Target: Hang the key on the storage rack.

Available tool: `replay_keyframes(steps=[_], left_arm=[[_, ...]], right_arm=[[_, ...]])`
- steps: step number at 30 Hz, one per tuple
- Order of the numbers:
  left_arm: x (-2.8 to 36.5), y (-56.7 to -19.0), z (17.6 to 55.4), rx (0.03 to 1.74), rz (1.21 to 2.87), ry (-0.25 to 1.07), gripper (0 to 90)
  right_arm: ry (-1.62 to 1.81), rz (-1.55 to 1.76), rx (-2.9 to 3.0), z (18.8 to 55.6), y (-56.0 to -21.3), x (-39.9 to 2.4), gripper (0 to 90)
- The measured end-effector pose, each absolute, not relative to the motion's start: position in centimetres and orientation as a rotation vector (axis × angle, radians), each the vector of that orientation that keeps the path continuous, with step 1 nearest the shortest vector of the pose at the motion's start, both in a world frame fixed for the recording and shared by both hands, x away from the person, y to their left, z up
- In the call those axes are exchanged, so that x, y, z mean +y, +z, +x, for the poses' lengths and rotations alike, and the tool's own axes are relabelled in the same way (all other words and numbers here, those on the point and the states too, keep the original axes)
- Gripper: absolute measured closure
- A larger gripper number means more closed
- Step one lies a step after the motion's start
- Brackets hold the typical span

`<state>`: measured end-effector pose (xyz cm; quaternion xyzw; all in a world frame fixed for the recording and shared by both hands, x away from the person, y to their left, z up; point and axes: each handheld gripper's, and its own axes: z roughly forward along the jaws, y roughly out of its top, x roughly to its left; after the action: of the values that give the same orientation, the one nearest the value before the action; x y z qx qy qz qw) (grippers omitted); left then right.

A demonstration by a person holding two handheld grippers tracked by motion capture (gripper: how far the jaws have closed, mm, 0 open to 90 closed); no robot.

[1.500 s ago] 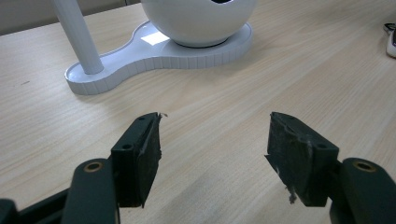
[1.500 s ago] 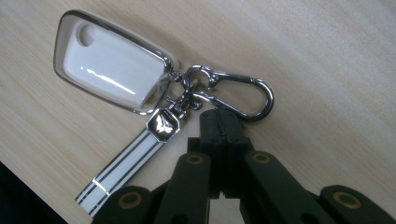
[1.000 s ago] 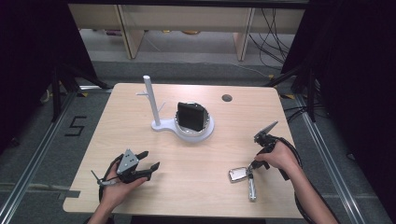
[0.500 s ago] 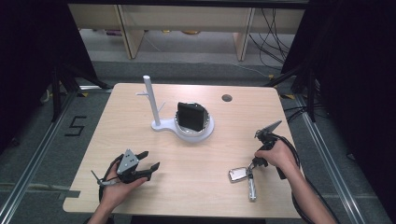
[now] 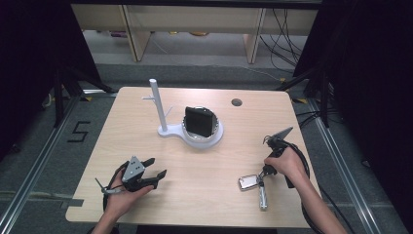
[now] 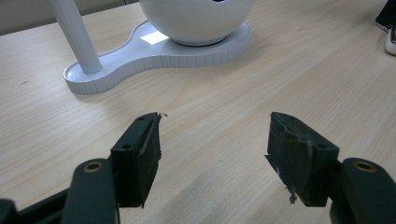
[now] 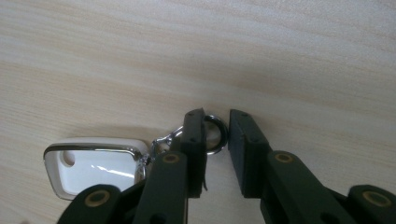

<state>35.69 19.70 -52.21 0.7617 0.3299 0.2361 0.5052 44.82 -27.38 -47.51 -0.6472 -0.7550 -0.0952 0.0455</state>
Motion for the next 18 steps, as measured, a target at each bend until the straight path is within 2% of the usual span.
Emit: replay_keyframes(steps=[4, 9, 15, 18], left_arm=[[19.70, -52.21, 35.68, 0.797, 1.838, 0.570, 34.3], [19.70, -52.18, 35.66, 0.794, 1.845, 0.573, 34.2], [19.74, -52.21, 35.67, 0.795, 1.837, 0.568, 34.2], [19.74, -52.21, 35.68, 0.795, 1.838, 0.569, 34.2]], right_arm=[[-0.271, -2.014, -2.283, 44.83, -47.37, -26.85, 79.1], [-0.264, -1.960, -2.332, 44.84, -47.03, -26.95, 85.7], [-0.305, -1.974, -2.343, 44.66, -47.38, -27.10, 78.6], [-0.309, -2.009, -2.321, 44.33, -47.02, -27.00, 78.0]])
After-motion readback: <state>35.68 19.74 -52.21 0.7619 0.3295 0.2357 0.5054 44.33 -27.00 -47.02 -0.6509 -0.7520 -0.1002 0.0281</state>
